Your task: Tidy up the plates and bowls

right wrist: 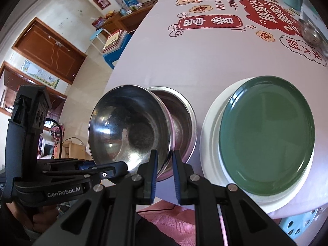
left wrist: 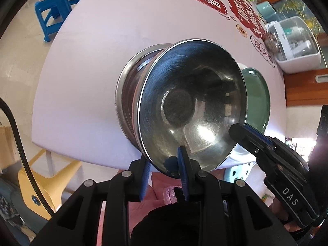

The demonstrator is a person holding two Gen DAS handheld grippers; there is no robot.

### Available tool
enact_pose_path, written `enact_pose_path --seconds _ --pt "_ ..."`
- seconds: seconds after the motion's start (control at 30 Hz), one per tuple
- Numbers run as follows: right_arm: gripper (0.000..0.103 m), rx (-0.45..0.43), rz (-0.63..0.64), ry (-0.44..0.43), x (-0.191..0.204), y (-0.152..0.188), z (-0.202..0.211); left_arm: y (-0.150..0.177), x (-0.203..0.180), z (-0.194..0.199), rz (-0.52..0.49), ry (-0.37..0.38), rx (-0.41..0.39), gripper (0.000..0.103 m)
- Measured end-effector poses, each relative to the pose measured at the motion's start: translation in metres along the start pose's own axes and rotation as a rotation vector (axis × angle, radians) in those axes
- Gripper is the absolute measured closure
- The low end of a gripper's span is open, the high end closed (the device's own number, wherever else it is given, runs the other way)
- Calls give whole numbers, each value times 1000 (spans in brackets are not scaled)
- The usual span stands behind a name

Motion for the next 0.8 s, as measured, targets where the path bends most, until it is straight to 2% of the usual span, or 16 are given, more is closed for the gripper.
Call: enact_pose_path --seconds 0.47,0.8 --pt "89 -2 -112 62 -8 3 -7 -20 -4 -10 -88 19 32 73" --pt "89 -25 -116 66 -2 -1 -6 -22 -4 6 -140 54 -26 70"
Point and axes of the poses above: each gripper's, at about its wrist camera, not at the fingertips, and z roughly against the way its jaws point, x to its left, y to its underside, the point moved 7 cm from there along -z, roughly the way its jaws point, and after that the axes turned 7 degrees about -x, right-handed, at the moved point
